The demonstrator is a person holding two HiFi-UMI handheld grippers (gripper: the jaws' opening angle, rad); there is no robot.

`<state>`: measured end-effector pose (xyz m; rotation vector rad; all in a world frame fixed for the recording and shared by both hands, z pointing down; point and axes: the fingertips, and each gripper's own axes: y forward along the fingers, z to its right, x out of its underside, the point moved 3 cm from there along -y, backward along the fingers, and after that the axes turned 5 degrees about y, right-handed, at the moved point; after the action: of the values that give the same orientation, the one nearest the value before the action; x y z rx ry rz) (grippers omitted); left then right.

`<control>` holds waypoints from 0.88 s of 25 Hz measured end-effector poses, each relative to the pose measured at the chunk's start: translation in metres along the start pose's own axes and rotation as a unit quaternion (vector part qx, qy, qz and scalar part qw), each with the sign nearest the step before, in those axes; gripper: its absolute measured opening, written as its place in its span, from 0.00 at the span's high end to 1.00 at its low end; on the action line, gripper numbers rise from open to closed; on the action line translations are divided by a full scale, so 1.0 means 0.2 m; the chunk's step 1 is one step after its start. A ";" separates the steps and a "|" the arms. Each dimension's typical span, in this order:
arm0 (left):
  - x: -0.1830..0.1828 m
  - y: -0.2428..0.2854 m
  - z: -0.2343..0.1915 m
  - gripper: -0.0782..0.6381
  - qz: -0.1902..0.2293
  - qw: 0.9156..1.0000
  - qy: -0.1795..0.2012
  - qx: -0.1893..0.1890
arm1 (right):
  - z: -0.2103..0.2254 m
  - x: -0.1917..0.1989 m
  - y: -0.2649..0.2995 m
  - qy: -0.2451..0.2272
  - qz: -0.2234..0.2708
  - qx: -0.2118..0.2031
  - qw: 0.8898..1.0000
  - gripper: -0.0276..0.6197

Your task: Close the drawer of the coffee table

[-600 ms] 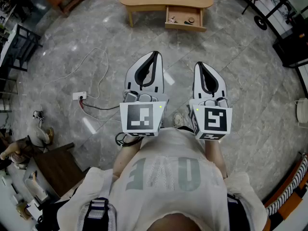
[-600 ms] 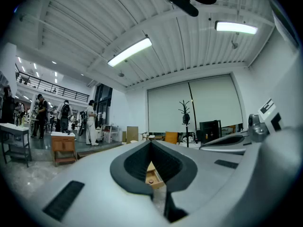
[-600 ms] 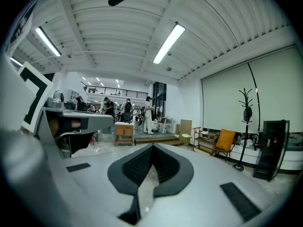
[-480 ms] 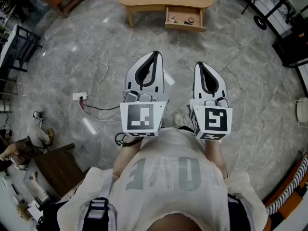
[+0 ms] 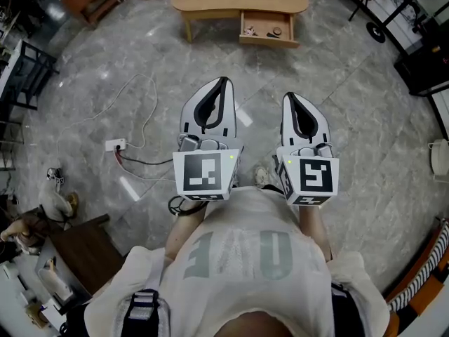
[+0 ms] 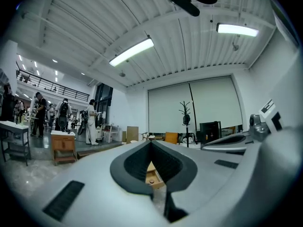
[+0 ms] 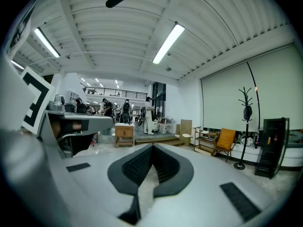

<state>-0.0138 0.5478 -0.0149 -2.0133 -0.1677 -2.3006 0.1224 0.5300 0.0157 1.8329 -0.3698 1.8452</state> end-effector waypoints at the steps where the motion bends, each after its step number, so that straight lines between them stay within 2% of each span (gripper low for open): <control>1: 0.00 0.00 -0.02 0.88 0.001 1.000 -0.002 -0.001 | -0.01 -0.01 0.00 0.006 0.005 -0.001 1.000 0.95; 4: 0.01 -0.02 -0.10 0.88 0.005 1.000 -0.007 -0.003 | -0.05 -0.01 0.02 0.024 0.014 0.000 1.000 0.95; 13: 0.10 0.05 -0.34 0.88 0.002 1.000 -0.003 0.000 | -0.14 0.06 0.17 0.039 0.009 0.015 0.999 0.95; 18: 0.15 0.24 -0.39 0.88 0.013 1.000 -0.001 0.003 | -0.06 0.06 0.36 0.042 0.028 0.014 0.999 0.95; 22: 0.20 0.48 -0.40 0.88 0.019 1.000 -0.005 0.009 | 0.09 0.09 0.59 0.043 0.031 0.011 0.999 0.95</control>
<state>-0.0846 0.4430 0.0179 -2.0013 -0.1489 -2.2602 0.0762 0.4250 0.0537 1.7675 -0.3800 1.9695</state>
